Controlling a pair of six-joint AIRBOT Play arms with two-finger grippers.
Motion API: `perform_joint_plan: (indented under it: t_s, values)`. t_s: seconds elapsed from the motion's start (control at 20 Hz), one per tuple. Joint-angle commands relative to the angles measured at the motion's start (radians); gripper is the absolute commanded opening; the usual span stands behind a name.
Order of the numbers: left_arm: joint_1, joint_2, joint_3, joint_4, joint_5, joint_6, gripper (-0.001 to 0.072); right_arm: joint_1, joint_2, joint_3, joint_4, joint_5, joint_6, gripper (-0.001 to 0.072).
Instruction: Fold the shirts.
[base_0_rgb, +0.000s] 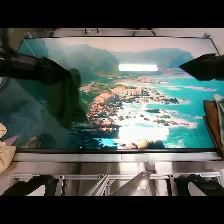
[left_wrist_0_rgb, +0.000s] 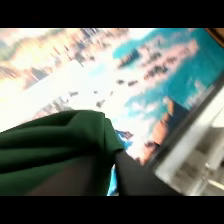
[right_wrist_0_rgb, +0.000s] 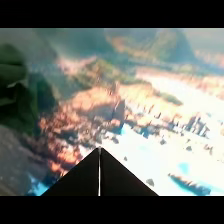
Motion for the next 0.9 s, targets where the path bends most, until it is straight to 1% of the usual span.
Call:
perform_joint_plan:
  t_s: [0.0, 0.05, 0.15, 0.2, 0.25, 0.35, 0.45, 0.5, 0.6, 0.7, 0.75, 0.85]
  values:
    - [-0.114, -0.104, -0.109, 0.002, 0.005, -0.002, 0.0567, 0.045, -0.084, -0.074, 0.041, 0.062, 0.011, 0.0025]
    - [-0.126, -0.143, -0.107, 0.005, -0.009, -0.003, 0.0705, 0.064, -0.106, -0.101, 0.051, 0.062, 0.01, 0.0042]
    - [-0.115, -0.219, -0.066, 0.005, -0.089, -0.003, 0.0704, 0.117, -0.153, -0.148, 0.056, 0.062, 0.01, 0.0365]
    - [-0.098, -0.252, -0.04, 0.005, -0.139, -0.005, 0.0703, 0.148, -0.177, -0.167, 0.058, 0.061, 0.009, 0.0387]
    - [-0.075, -0.278, -0.02, 0.005, -0.183, -0.015, 0.0703, 0.19, -0.204, -0.188, 0.062, 0.052, -0.002, 0.0387]
    - [-0.012, -0.308, -0.01, 0.013, -0.215, -0.02, 0.0703, 0.289, -0.268, -0.219, 0.061, -0.004, -0.003, 0.0388]
    - [0.063, -0.327, -0.01, 0.118, -0.184, -0.027, 0.0703, 0.394, -0.348, -0.225, 0.062, -0.077, -0.008, 0.0388]
    - [0.098, -0.338, -0.011, 0.18, -0.158, -0.052, 0.0703, 0.441, -0.389, -0.225, 0.062, -0.117, -0.008, 0.0388]
    - [0.17, -0.378, -0.011, 0.231, -0.127, -0.085, 0.0702, 0.529, -0.474, -0.225, 0.063, -0.197, -0.008, 0.0402]
    - [0.216, -0.439, -0.01, 0.23, -0.117, -0.097, 0.0702, 0.596, -0.555, -0.225, 0.114, -0.24, -0.008, 0.0564]
    - [0.227, -0.472, -0.01, 0.231, -0.119, -0.097, 0.0702, 0.622, -0.589, -0.225, 0.159, -0.255, -0.017, 0.058]
    - [0.243, -0.54, -0.01, 0.232, -0.113, -0.095, 0.0702, 0.665, -0.631, -0.225, 0.223, -0.293, -0.055, 0.0578]
